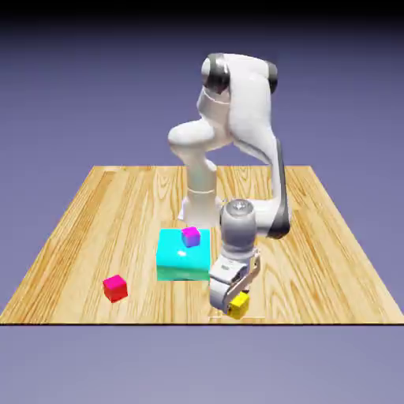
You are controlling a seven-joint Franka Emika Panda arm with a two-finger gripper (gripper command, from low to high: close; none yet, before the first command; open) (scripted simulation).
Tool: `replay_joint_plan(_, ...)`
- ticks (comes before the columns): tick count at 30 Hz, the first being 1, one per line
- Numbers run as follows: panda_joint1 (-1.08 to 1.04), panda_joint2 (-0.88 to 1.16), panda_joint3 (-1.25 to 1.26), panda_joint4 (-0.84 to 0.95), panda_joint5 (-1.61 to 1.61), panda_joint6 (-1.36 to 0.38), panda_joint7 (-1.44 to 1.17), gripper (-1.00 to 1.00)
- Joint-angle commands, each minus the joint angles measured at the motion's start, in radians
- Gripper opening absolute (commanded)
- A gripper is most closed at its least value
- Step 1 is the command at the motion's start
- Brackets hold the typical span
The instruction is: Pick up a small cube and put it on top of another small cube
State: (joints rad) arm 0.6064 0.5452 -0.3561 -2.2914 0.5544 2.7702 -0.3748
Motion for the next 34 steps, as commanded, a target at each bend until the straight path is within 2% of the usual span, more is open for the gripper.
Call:
replay_joint_plan(1,0.025,-0.036,-0.032,-0.011,-0.031,-0.025,0.023,-1.00)
replay_joint_plan(5,0.121,-0.181,-0.153,-0.056,-0.153,-0.123,0.114,-1.00)
replay_joint_plan(22,-0.169,-0.777,0.199,-0.596,-0.615,-0.098,0.686,-1.00)
replay_joint_plan(31,-0.210,-0.499,0.272,-0.586,-0.495,0.167,0.602,-1.00)
replay_joint_plan(32,-0.210,-0.499,0.272,-0.586,-0.495,0.167,0.602,1.00)
replay_joint_plan(34,-0.205,-0.535,0.263,-0.587,-0.510,0.133,0.613,1.00)
